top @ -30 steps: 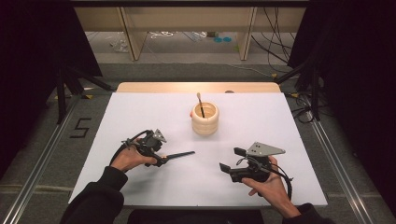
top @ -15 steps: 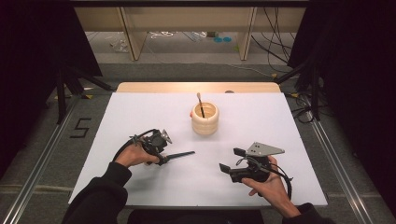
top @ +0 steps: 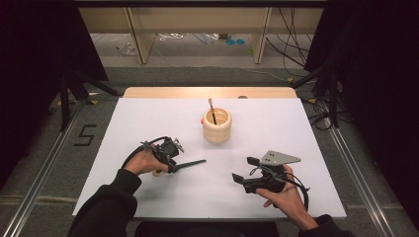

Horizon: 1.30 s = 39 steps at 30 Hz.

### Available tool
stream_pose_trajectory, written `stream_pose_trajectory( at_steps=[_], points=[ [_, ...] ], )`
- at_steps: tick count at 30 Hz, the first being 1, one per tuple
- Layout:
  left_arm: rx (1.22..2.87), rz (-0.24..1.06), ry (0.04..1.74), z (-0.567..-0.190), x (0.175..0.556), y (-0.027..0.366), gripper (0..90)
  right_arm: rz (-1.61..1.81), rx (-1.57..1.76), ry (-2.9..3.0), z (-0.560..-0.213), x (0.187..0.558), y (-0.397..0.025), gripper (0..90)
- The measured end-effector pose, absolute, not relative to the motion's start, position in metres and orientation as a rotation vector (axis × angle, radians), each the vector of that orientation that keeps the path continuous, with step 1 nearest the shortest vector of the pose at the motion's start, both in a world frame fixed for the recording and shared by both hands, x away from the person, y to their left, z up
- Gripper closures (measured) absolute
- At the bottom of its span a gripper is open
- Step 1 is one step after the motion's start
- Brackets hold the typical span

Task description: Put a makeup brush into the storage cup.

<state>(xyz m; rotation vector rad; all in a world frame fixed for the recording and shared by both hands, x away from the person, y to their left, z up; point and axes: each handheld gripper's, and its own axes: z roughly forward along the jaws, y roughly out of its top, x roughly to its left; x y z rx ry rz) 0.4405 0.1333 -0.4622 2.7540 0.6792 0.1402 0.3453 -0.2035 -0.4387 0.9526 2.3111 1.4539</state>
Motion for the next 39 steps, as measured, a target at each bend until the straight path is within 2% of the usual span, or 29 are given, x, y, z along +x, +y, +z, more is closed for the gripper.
stream_pose_trajectory(
  at_steps=[15, 22, 39],
  points=[
    [2.806, 0.059, 0.73, -0.46, 0.448, 0.127, 77.1, 1.464, 0.955, 2.305, -0.438, 0.345, -0.203, 19.5],
    [2.844, 0.062, 0.691, -0.459, 0.45, 0.124, 77.6, 1.454, 0.936, 2.319, -0.439, 0.345, -0.202, 19.7],
    [2.707, 0.056, 0.687, -0.446, 0.444, 0.142, 77.8, 1.455, 0.936, 2.318, -0.439, 0.345, -0.202, 19.9]
  ],
)
